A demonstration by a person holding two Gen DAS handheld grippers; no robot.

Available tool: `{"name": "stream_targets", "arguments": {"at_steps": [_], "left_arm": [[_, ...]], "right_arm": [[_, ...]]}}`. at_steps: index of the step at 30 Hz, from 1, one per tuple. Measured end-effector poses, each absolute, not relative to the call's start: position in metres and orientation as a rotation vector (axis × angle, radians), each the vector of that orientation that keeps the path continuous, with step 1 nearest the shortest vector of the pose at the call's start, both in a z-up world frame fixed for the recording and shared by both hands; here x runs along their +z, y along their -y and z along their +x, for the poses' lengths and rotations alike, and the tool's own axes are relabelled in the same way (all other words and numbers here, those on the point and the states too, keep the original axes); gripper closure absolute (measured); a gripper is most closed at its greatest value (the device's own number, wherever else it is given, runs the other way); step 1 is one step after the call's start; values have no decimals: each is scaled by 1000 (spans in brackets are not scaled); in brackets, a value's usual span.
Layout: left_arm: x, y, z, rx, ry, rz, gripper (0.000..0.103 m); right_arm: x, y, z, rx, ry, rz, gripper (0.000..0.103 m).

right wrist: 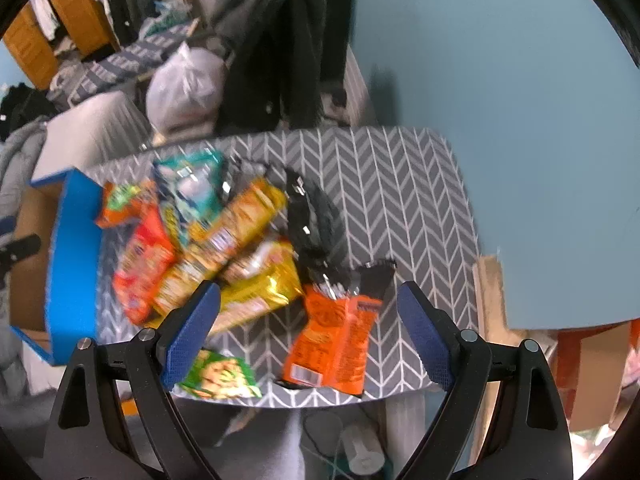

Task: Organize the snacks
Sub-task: 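Grasp the orange octopus bag with the right tool while the left tool grasps the red cracker bag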

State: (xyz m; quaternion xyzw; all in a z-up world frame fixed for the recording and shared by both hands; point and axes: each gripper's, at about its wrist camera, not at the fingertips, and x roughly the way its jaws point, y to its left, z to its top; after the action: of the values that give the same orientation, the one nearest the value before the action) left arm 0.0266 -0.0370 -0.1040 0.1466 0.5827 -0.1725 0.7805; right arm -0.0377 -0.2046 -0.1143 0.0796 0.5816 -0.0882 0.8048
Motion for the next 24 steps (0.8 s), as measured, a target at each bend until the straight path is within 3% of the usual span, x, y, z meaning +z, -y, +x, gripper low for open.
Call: {"name": "stream_targets", "arguments": {"at_steps": [12,24], "left_arm": [[-149,73,24,-449,-1232,478,16],[-201,88,31,-492,-1308,515,16]], "right_arm": [[-202,212,-55,-209,-1385,186,15],[-255,230,-55,-281,-1440,299,15]]}}
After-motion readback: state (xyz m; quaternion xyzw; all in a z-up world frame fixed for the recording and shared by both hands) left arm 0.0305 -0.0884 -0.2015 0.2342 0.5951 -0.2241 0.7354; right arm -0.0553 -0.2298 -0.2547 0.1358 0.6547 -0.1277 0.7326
